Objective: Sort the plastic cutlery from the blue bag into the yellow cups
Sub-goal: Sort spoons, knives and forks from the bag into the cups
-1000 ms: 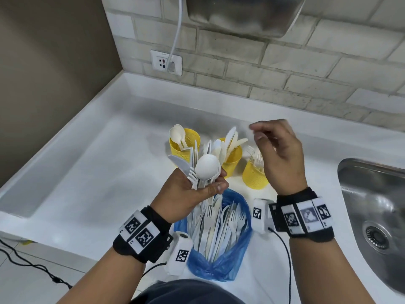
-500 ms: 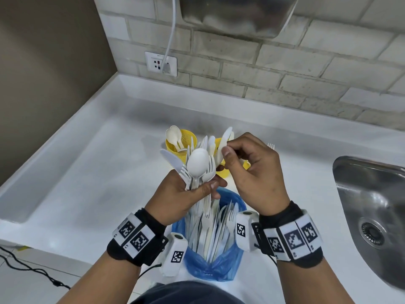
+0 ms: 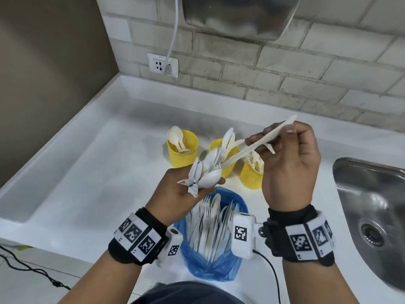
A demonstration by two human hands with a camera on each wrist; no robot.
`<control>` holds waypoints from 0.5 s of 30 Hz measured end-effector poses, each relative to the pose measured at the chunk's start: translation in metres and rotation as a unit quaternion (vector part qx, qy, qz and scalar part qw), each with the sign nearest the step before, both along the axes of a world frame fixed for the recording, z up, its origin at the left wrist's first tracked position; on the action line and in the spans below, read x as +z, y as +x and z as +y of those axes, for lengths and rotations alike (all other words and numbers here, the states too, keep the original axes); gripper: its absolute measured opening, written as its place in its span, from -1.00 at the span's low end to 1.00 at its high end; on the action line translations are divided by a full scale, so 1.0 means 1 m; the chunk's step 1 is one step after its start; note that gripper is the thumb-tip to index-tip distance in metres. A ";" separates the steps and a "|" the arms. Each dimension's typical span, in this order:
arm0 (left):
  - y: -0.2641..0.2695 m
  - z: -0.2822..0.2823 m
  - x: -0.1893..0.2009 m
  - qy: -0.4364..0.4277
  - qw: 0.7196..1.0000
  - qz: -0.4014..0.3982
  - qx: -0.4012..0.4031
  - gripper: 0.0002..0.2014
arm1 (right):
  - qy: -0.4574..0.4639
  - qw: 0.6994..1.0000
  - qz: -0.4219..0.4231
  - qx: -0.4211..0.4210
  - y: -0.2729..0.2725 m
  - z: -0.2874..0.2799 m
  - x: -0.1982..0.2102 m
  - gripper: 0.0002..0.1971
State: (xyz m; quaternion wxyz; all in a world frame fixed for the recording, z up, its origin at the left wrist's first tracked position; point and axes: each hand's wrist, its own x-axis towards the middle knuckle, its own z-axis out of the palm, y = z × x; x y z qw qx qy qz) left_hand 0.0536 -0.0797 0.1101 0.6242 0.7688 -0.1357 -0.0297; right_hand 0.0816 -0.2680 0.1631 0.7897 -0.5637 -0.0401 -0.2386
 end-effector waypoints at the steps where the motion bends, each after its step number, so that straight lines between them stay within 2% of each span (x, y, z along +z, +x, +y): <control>1: 0.001 0.000 -0.001 0.003 1.000 -0.015 0.003 -0.68 | 0.043 0.999 0.008 0.007 0.000 -0.001 0.004 -0.80; 3: 0.002 0.001 -0.002 -0.003 0.999 -0.046 0.017 -0.72 | 0.112 0.993 0.020 0.008 0.001 -0.005 0.010 -0.82; 5: 0.003 0.002 -0.002 -0.020 0.998 -0.050 0.030 -0.74 | 0.142 0.990 0.014 -0.010 0.001 -0.009 0.013 -0.83; 9: 0.004 0.001 -0.002 -0.028 0.999 -0.016 0.015 -0.73 | 0.006 0.999 -0.021 -0.029 0.001 -0.008 0.010 -0.90; 11: 0.002 0.000 0.005 -0.022 1.000 0.014 -0.010 -0.76 | -0.047 0.999 -0.009 0.009 -0.002 -0.003 0.004 -0.86; 15: -0.003 0.000 0.011 -0.036 0.999 0.024 -0.027 -0.83 | -0.088 0.989 0.037 0.109 -0.007 0.008 -0.004 -0.82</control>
